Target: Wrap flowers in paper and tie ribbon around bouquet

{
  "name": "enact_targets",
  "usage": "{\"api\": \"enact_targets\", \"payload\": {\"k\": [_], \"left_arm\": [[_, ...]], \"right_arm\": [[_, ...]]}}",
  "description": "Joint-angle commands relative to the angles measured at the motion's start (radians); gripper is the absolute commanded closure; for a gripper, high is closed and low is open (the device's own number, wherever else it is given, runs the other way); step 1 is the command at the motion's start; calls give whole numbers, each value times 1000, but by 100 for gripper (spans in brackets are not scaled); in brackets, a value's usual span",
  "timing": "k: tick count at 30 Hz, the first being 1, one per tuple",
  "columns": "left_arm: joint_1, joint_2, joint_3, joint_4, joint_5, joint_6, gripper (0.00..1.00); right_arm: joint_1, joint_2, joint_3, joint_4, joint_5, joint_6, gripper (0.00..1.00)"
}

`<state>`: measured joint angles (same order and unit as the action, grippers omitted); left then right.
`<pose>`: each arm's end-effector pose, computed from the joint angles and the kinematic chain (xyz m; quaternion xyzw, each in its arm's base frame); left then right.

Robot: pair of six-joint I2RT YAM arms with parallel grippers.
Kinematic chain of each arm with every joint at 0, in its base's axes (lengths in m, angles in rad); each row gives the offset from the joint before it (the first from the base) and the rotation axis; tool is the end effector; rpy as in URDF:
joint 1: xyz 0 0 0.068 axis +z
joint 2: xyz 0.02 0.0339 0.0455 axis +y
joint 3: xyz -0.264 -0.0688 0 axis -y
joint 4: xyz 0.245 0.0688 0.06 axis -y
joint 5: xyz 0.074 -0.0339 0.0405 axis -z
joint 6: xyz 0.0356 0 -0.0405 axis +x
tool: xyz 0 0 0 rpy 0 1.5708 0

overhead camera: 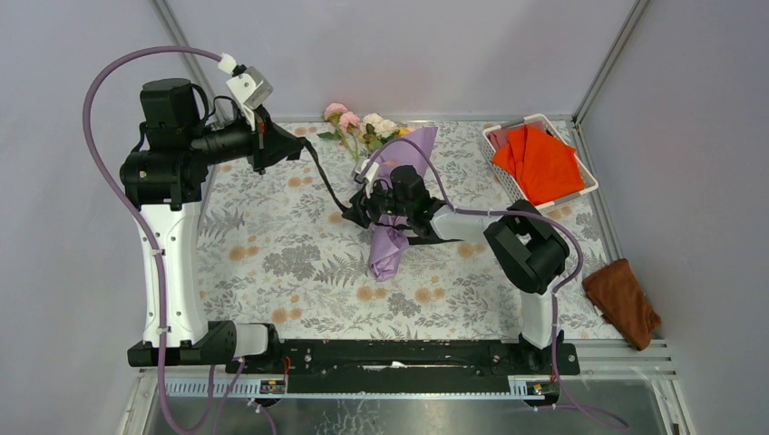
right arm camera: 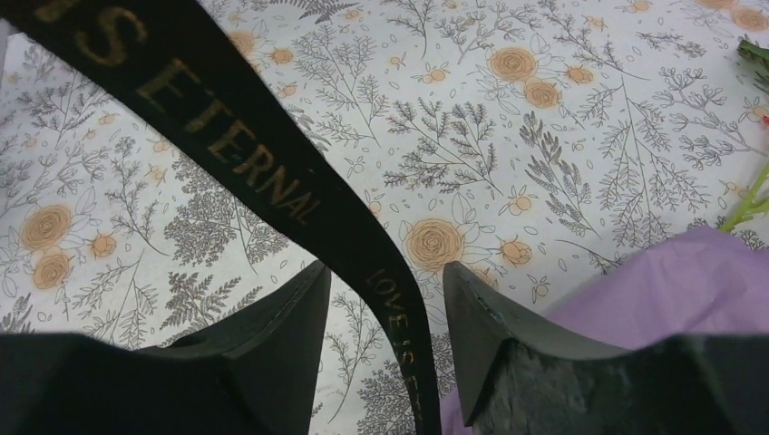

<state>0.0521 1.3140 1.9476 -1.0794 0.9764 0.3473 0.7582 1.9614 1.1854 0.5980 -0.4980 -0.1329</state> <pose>0.2009 -0.0191 0.5217 0.3573 0.7022 -0.2954 0.5403 0.3085 0.3156 0.2102 -0.4631 0.6028 0.3711 0.5334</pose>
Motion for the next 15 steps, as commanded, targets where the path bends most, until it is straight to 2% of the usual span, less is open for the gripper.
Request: {"api": "enact_targets", "payload": {"k": [1,6,9,11,15], "left_arm": [[-3,-3,28,-12,-13,-32,100],[-4,0,35,-4,-17,-33,100],[-3,0,29,-2,-13,-35,100],[-3,-3,27,-3,-14,-34,100],[-2,-13,1,-19,-30,-22,100]], "right_arm": [[10,9,40,122,7,63,43],[17,30,50,131,16,82,41],[18,44,61,144,20,107,45],[17,49,68,149,32,125,60],[16,16,27,186,126,190,100]]}}
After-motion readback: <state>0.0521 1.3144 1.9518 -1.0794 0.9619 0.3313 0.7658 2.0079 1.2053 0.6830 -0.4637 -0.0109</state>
